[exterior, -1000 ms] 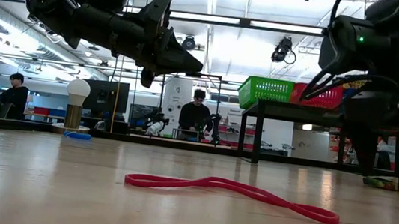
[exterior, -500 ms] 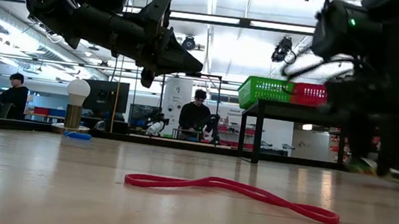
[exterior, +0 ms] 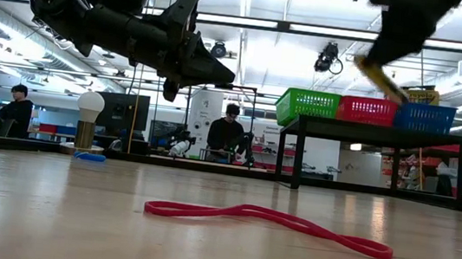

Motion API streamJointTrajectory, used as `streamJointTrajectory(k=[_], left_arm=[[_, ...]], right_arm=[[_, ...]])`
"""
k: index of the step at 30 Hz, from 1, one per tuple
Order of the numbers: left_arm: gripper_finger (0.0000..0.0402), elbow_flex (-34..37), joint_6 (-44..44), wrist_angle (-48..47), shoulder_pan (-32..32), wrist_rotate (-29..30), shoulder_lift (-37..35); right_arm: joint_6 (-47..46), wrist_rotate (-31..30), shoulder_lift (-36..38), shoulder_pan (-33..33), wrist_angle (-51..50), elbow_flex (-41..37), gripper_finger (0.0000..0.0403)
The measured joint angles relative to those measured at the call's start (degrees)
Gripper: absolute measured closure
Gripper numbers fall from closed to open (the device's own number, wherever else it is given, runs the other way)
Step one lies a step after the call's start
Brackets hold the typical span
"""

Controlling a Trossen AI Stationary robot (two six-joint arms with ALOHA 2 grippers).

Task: Pick & Place Office Desk Supplies
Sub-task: Put the small crayon box into the blue bin

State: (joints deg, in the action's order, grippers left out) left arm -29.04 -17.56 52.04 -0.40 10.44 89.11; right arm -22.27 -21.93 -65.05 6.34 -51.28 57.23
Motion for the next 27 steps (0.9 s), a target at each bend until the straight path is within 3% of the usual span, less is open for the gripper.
streamJointTrajectory(k=[7, 13, 18, 27], left_arm=[[0.0392, 0.0, -0.5, 0.0, 0.0, 0.0, 0.0], [0.0392, 0.0, -0.6, 0.1, 0.0, 0.0, 0.0], [0.0392, 0.0, -1.0, 0.1, 0.0, 0.0, 0.0], [0.0392, 0.0, -0.9, 0.1, 0.0, 0.0, 0.0]], right_arm=[[-12.3, -21.6, 13.5, -8.9, -1.6, 3.5, 0.0242], [-16.6, -31.8, 17.7, -18.3, -2.5, 2.4, 0.0242], [-20.5, -36.8, 17.6, -23.7, -3.6, -0.1, 0.0242], [-28.2, -38.2, 17.5, -26.7, 0.3, -8.2, 0.0242]])
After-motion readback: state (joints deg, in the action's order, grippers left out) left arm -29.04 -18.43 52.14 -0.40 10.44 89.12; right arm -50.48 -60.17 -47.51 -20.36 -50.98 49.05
